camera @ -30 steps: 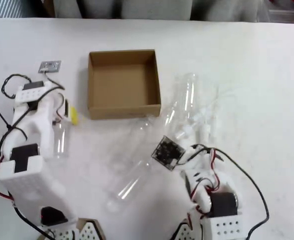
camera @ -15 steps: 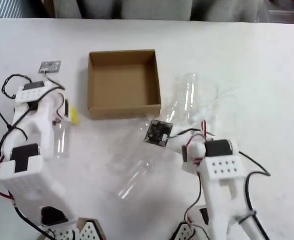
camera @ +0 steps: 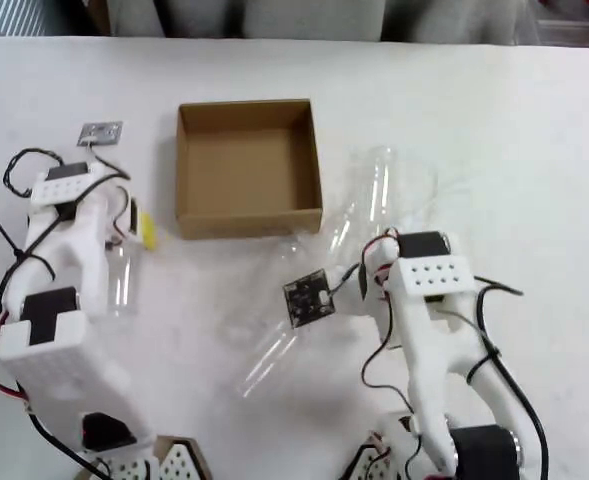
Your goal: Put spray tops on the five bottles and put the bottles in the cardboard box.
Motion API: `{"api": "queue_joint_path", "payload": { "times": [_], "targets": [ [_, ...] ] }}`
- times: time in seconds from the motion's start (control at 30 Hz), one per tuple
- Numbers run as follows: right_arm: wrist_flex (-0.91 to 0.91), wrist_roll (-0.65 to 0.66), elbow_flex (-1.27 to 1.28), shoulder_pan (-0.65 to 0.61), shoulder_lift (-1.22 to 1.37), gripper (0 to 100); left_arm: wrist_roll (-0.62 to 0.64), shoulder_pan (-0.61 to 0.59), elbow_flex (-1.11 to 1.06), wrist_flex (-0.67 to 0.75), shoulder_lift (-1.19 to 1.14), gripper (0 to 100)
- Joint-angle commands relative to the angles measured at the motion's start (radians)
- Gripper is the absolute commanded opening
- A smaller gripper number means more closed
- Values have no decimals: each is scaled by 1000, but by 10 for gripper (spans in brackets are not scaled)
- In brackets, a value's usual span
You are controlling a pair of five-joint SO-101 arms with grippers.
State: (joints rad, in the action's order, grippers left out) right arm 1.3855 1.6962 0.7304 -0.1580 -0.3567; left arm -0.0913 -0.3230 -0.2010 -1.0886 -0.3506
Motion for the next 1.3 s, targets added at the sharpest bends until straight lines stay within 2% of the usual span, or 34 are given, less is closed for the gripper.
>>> {"api": "queue_joint_path", "payload": {
  "times": [0.0,0.13,0.23,0.4,0.5,0.87,1.27],
  "targets": [
    [12,8,-104,-25,48,149,8,-15,41,20,5,103],
    [-4,-41,-173,-59,120,149,-12,-15,43,20,5,103],
    [-5,-38,-206,-74,173,149,-66,-10,41,20,5,103],
    [-5,-12,-278,-74,262,187,-74,-2,40,20,5,102],
    [-5,-11,-327,-59,320,230,-75,-2,40,20,5,102],
    [-68,81,-382,82,470,229,-75,-2,44,20,5,102],
    [-67,55,-384,61,562,229,-75,-2,46,20,5,102]
  ]
}}
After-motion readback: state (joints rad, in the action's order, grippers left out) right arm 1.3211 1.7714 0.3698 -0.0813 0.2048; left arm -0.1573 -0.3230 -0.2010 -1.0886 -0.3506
